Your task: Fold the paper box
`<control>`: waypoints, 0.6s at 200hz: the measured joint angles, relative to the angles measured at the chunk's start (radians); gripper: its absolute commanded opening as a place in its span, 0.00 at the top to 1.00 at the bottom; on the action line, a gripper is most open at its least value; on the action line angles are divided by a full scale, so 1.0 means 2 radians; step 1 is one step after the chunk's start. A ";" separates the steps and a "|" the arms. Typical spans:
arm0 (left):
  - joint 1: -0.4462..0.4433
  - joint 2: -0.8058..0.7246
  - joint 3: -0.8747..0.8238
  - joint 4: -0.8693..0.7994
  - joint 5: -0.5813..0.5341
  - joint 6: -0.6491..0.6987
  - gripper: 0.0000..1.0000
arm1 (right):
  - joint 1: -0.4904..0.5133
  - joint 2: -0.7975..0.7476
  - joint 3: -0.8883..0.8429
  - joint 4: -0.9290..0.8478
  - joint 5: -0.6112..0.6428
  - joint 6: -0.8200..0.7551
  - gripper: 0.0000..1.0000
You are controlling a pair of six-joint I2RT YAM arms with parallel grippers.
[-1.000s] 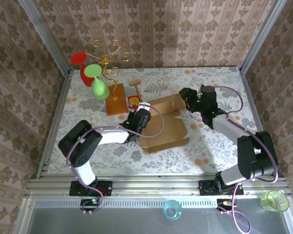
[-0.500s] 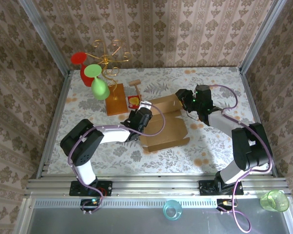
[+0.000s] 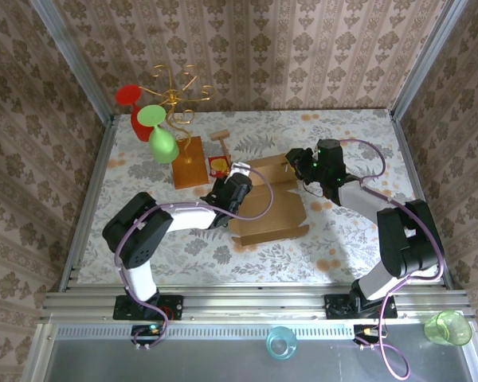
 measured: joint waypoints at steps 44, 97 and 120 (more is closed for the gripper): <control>-0.012 0.029 0.029 -0.009 -0.044 -0.002 1.00 | -0.004 -0.001 -0.011 0.010 0.000 0.005 0.53; -0.012 0.039 0.030 -0.005 -0.051 -0.001 1.00 | -0.047 -0.067 -0.108 0.040 0.014 0.005 0.45; -0.010 0.039 0.030 -0.005 -0.046 0.001 1.00 | -0.058 -0.093 -0.153 0.048 0.033 -0.003 0.47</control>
